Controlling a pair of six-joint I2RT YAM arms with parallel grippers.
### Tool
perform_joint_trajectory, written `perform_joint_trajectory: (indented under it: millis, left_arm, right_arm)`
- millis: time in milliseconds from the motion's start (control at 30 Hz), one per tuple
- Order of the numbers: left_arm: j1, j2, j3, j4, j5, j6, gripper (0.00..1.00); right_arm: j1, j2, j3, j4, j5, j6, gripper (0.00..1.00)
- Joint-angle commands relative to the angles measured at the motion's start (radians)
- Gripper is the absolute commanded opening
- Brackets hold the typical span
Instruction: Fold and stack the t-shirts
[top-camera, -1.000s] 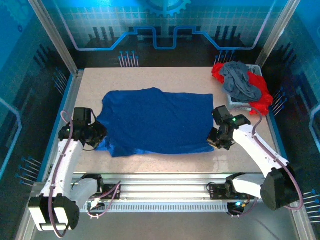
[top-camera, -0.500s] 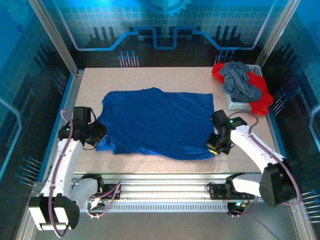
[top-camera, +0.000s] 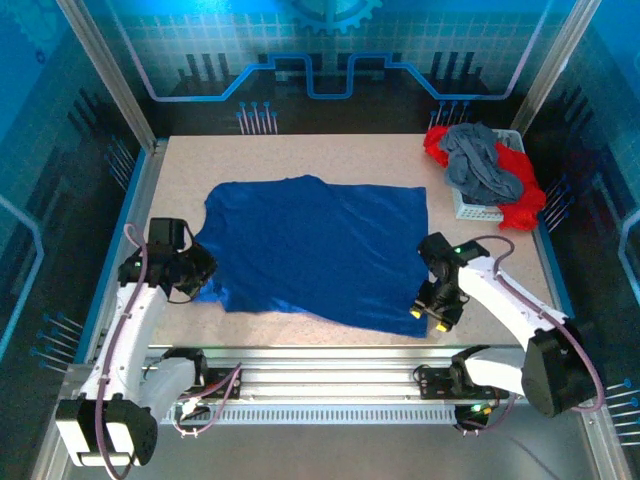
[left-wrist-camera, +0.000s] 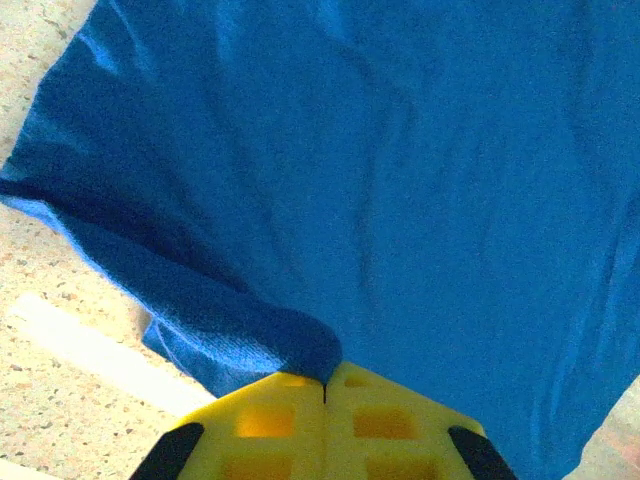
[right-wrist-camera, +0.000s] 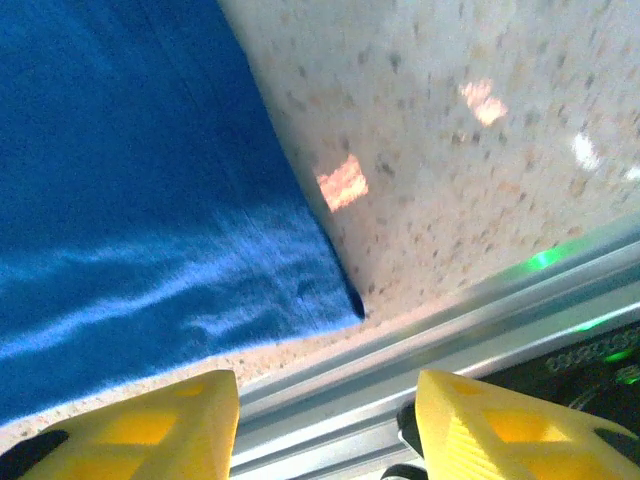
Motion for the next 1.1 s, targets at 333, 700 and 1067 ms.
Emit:
perform_joint_trajectory:
  millis: [333,700,1067]
  left_arm:
    - [-0.01,-0.028,-0.02,-0.002,0.028,-0.02,0.0]
    - [-0.009,0.006,0.001,0.049,0.021,-0.03,0.0]
    - [-0.007,0.244,0.398,0.201,-0.01,-0.076,0.0]
  right_arm:
    - [0.043,0.188,-0.092,0.231,-0.064,0.1,0.4]
    - [0.044,0.255,-0.035,0.348,-0.018,0.07,0.0]
    - [-0.068,0.271,0.591,0.2,0.041,-0.177,0.0]
